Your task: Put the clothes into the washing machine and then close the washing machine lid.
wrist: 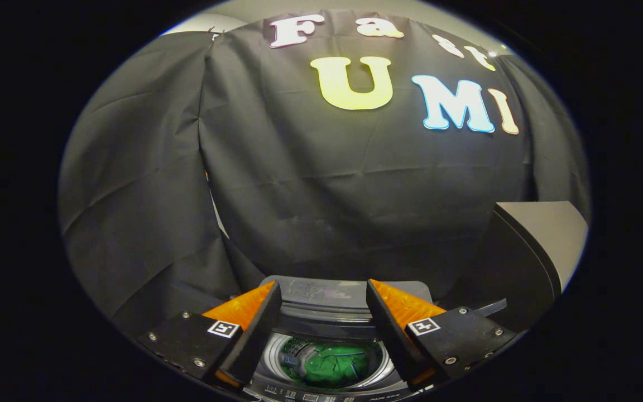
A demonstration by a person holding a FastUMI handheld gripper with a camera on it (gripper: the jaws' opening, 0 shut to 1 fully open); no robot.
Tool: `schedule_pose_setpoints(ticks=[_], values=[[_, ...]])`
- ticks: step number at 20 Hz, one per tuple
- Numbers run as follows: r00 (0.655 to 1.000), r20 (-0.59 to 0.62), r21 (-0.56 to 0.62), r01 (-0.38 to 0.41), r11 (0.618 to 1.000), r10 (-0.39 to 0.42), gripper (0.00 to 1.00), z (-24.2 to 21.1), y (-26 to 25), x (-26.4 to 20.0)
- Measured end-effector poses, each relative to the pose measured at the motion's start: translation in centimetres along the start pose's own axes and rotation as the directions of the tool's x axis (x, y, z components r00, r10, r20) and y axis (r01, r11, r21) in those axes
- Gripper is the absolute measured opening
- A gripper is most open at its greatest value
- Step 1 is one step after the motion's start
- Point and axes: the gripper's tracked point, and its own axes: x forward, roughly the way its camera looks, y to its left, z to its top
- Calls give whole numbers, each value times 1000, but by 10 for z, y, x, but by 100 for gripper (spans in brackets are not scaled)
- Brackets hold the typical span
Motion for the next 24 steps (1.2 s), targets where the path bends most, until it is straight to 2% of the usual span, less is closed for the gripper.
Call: schedule_pose_setpoints(ticks=[12, 17, 21, 24], values=[[993, -95, -30, -66, 997, 63, 92, -97, 19, -35], [993, -20, -56, -121, 991, 120, 93, -82, 34, -60], [981, 126, -84, -137, 987, 147, 94, -47, 26, -107], [964, 223, -121, -118, 986, 143, 94, -27, 5, -135]])
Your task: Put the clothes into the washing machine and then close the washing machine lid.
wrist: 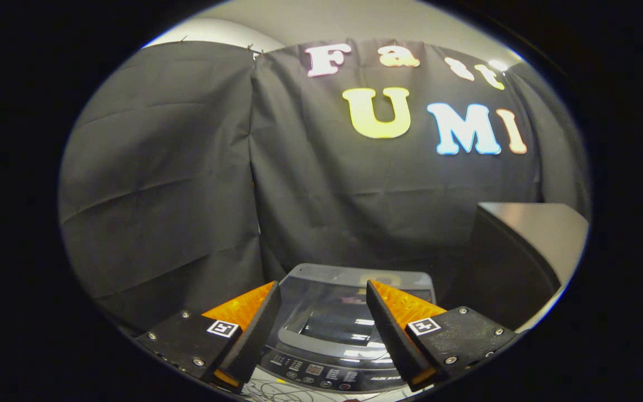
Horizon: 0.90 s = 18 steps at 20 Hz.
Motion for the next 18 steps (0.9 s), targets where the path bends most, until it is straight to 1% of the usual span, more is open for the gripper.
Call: schedule_pose_setpoints(ticks=[3, 5, 12, 18], values=[[999, 40, -14, -8, 1000, 9, 94, 10, -17, -34], [998, 67, -10, 5, 1000, -4, 94, 19, -36, -64], [987, 133, 24, 88, 996, -90, 94, 35, -103, -154], [972, 174, 31, 156, 987, -159, 94, 39, -144, -217]])
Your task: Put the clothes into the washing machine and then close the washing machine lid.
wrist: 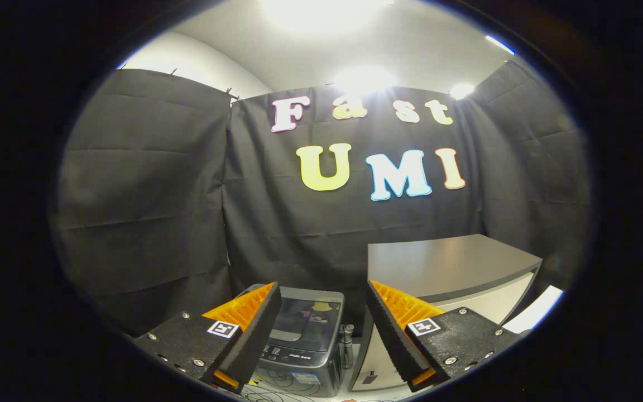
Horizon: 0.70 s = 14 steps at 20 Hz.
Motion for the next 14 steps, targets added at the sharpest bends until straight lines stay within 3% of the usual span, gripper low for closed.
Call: schedule_pose_setpoints(ticks=[14], values=[[993, 7, 15, 117, 993, -118, 94, -5, -85, -76]])
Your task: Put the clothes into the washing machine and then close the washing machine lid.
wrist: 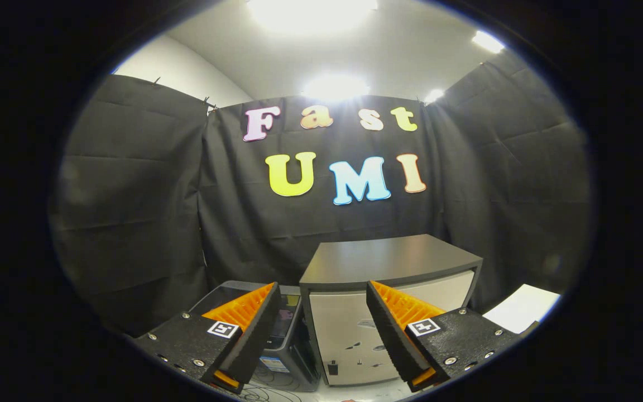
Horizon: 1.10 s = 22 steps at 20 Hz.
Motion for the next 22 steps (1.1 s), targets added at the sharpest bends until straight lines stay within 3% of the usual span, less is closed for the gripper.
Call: schedule_pose_setpoints(ticks=[22], values=[[1000, 23, -12, 16, 1000, -16, 94, 6, -23, -19]])
